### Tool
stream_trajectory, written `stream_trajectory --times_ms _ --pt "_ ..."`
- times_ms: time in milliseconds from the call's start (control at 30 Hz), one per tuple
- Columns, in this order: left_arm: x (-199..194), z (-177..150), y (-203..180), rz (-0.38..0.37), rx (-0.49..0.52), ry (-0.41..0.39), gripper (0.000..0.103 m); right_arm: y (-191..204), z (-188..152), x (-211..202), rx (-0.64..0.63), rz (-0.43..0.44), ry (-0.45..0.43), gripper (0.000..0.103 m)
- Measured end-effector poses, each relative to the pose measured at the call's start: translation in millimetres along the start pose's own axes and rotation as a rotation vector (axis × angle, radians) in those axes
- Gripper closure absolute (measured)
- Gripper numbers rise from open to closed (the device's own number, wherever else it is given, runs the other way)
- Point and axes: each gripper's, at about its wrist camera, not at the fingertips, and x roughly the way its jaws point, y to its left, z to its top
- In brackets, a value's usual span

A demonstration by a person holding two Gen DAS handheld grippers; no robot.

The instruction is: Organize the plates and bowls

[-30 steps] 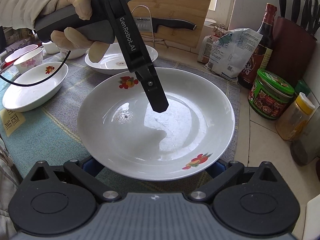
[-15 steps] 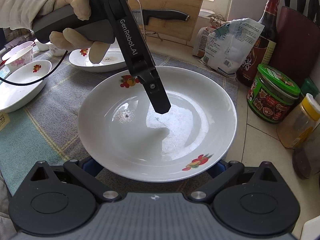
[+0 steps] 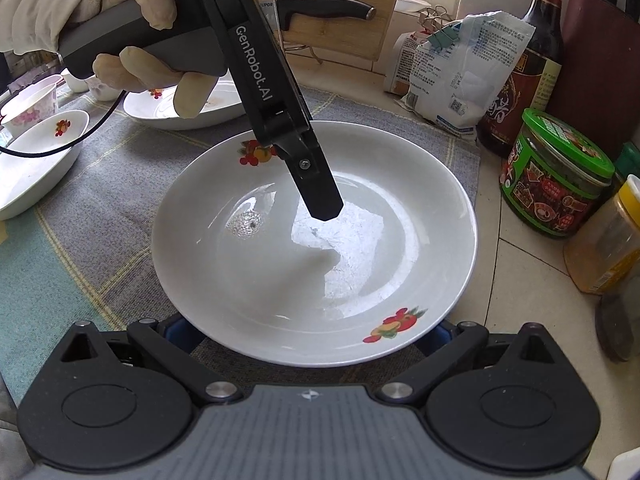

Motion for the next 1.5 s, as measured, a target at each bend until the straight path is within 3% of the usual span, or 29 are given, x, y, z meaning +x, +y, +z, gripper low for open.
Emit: stream_trajectory --times_ms 1300,1500 --pt "7 3 -7 0.044 0.048 -0.006 0.015 -2 0 -1 0.021 0.001 0.010 0.000" --pt "1 -3 -10 0.059 0.062 -0.034 0.011 -1 -3 -7 0.022 -0.006 0.009 0.000"
